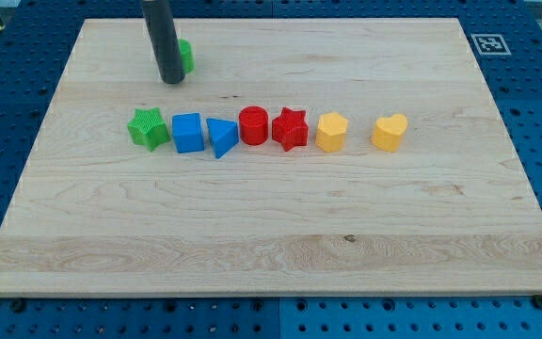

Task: Nudge the green star

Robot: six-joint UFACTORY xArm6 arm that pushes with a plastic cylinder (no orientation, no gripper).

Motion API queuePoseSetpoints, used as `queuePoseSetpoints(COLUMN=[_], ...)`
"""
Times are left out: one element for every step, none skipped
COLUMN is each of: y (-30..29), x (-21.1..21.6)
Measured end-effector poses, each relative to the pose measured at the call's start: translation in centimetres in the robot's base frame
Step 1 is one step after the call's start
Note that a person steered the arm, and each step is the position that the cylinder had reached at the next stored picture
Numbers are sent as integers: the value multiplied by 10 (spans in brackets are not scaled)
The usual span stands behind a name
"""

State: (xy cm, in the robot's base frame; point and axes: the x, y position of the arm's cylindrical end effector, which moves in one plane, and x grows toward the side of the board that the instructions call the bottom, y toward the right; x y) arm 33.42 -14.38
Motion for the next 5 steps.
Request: queuePoseSetpoints(y=[-43,-71,-99,-99,-90], x=[37,35,36,80,90])
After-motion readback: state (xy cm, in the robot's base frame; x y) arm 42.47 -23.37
